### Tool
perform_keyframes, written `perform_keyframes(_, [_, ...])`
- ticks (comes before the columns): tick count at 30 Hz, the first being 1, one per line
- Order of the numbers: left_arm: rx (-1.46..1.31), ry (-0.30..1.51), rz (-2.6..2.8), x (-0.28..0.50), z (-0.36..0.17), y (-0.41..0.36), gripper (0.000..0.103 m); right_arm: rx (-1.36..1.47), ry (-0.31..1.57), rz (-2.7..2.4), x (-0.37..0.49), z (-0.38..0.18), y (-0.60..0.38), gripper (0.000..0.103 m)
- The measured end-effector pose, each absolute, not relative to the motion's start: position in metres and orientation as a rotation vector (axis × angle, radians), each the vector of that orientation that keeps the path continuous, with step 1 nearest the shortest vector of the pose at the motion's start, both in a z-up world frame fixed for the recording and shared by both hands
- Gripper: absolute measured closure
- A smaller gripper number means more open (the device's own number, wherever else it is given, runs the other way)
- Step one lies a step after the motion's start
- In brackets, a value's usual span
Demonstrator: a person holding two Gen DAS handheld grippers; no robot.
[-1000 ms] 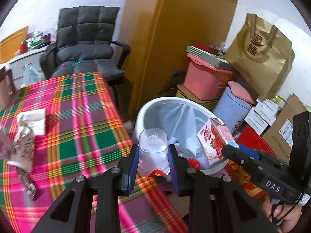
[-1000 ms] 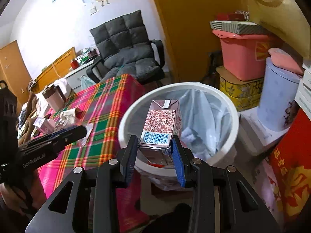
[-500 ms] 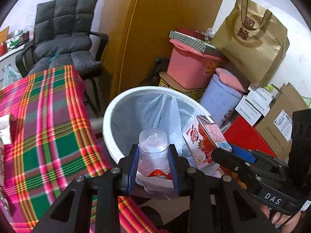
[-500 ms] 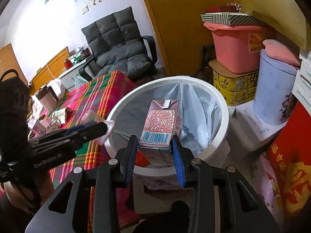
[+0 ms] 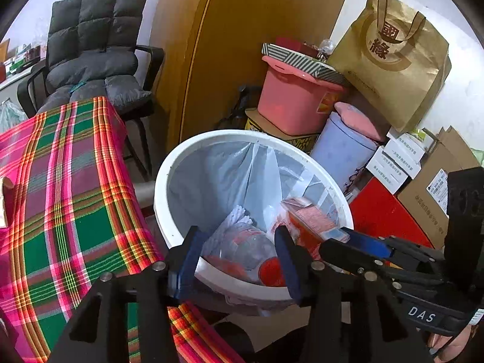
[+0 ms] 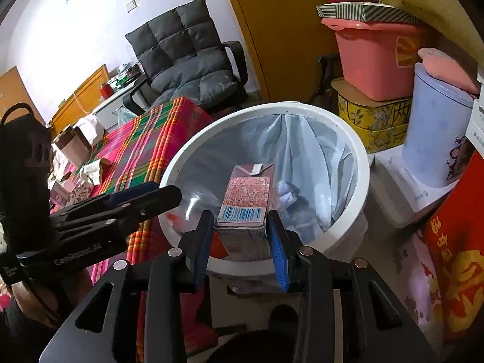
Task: Collect trash
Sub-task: 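Open both tools to drop the cup and carton into the bin, then move both tools back toward the items on the table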
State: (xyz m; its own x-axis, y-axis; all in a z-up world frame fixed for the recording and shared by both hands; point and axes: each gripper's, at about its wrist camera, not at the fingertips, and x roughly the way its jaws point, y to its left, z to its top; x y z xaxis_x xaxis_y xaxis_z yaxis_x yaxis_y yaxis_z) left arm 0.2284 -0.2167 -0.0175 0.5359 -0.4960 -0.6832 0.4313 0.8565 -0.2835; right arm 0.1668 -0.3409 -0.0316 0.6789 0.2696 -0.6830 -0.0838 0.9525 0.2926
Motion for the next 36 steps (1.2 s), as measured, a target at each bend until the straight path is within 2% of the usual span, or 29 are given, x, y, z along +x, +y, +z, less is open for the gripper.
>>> perform_keyframes(3, [-0.089, 0.833, -0.547, 0.226, -0.015, -0.213, 0.054, 0.247, 0.792, 0.199, 0.165, -0.029, -0.342, 0.063])
perform_keyframes(7, [-0.105, 0.823, -0.533, 0.221, -0.011, -0.202, 0.054, 0.249, 0.774, 0.196, 0.162, -0.024, -0.344, 0.054])
perform_keyframes(24, [-0.165, 0.776, -0.398, 0.172, 0.012, -0.134, 0.054, 0.177, 0.733, 0.279, 0.145, -0.003, -0.310, 0.054])
perform_keyframes(36, [-0.184, 0.772, -0.267, 0.141, 0.008, -0.082, 0.054, 0.120, 0.721, 0.384, 0.135, 0.003, -0.271, 0.054])
